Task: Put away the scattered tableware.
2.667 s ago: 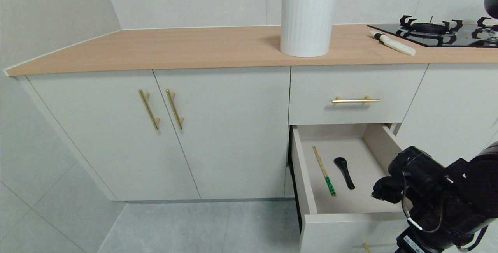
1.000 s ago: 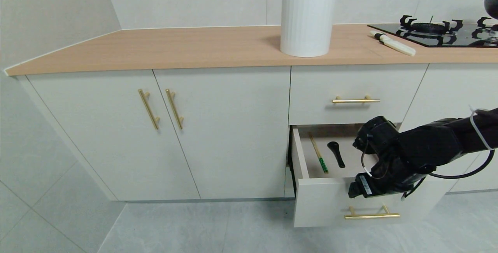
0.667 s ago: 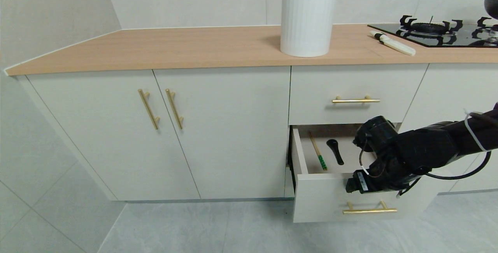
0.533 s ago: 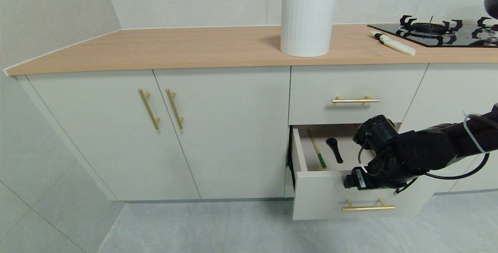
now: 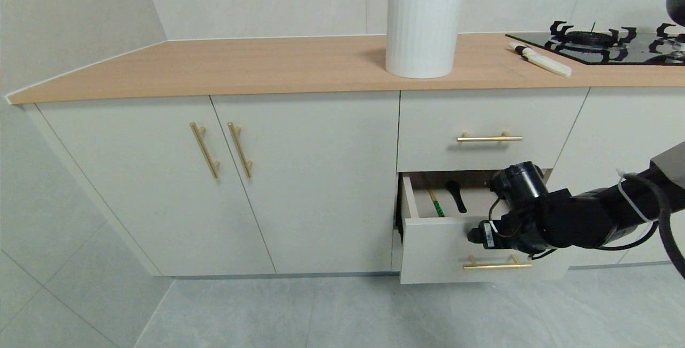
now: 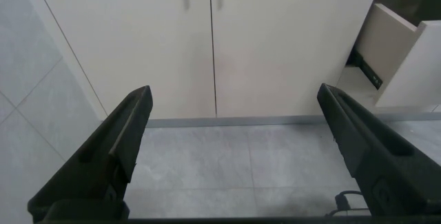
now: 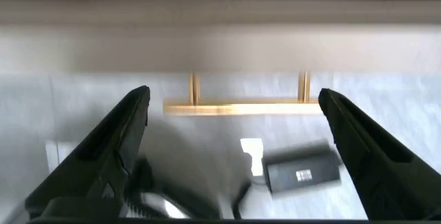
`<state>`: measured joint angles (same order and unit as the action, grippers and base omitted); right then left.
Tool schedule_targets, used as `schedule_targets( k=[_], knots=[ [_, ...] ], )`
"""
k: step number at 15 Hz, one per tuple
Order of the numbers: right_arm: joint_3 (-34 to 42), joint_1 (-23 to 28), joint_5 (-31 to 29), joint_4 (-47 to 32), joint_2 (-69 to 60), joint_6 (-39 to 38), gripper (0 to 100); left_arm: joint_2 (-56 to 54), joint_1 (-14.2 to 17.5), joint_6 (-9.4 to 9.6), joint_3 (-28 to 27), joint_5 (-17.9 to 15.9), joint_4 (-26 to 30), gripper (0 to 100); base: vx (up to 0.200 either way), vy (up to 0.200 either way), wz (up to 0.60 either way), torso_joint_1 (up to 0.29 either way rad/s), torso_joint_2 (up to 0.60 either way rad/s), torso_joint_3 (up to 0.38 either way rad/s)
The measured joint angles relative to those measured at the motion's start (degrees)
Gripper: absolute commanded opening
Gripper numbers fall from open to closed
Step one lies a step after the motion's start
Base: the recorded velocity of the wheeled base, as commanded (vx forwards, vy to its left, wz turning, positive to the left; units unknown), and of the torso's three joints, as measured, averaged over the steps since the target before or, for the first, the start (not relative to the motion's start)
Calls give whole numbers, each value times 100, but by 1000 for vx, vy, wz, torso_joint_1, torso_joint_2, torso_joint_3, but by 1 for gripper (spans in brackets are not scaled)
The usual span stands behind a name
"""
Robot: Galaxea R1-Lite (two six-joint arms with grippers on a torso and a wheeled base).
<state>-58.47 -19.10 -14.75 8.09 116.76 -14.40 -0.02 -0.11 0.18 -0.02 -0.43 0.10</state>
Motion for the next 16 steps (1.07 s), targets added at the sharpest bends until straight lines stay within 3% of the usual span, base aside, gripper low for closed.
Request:
schedule_targets(
  k=[16],
  knots=[
    [17,312,-433,2749,1080,9,100,0,1,-2,0,-1,0,100,0,0,0,0,0,0]
  ],
)
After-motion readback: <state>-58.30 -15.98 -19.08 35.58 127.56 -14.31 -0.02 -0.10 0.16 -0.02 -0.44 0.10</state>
